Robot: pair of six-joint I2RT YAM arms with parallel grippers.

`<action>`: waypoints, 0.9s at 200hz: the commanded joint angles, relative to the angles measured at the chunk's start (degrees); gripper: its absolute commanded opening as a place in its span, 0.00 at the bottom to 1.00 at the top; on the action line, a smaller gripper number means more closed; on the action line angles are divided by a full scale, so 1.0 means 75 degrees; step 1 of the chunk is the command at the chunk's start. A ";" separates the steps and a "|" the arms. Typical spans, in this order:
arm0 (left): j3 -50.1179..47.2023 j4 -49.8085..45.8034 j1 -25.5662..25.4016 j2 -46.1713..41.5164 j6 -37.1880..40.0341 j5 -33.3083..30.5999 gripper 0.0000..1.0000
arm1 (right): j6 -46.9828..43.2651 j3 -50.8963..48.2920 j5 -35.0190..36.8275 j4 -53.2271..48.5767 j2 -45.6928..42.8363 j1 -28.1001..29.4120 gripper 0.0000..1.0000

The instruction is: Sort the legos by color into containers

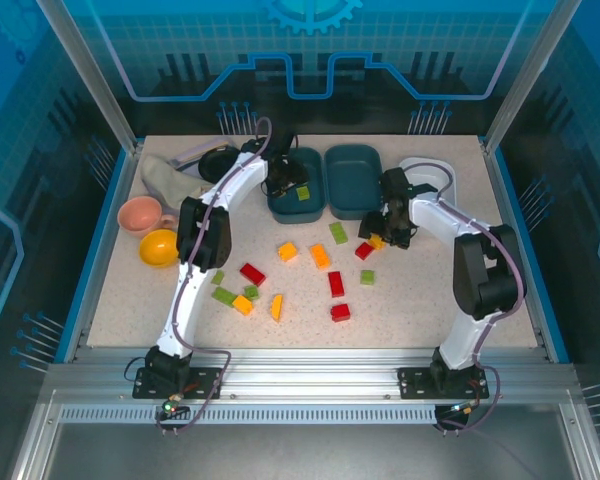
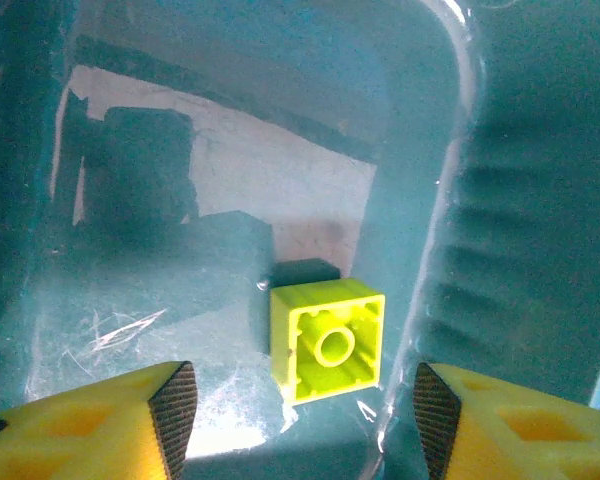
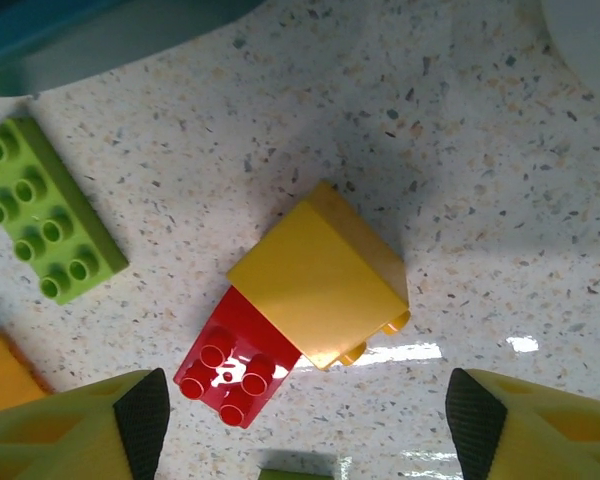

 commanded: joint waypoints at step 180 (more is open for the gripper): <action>-0.6277 0.2144 -0.1027 -0.6087 0.0094 0.0596 0.68 | 0.3770 0.0627 -0.0299 0.0082 0.1212 -0.0266 0.57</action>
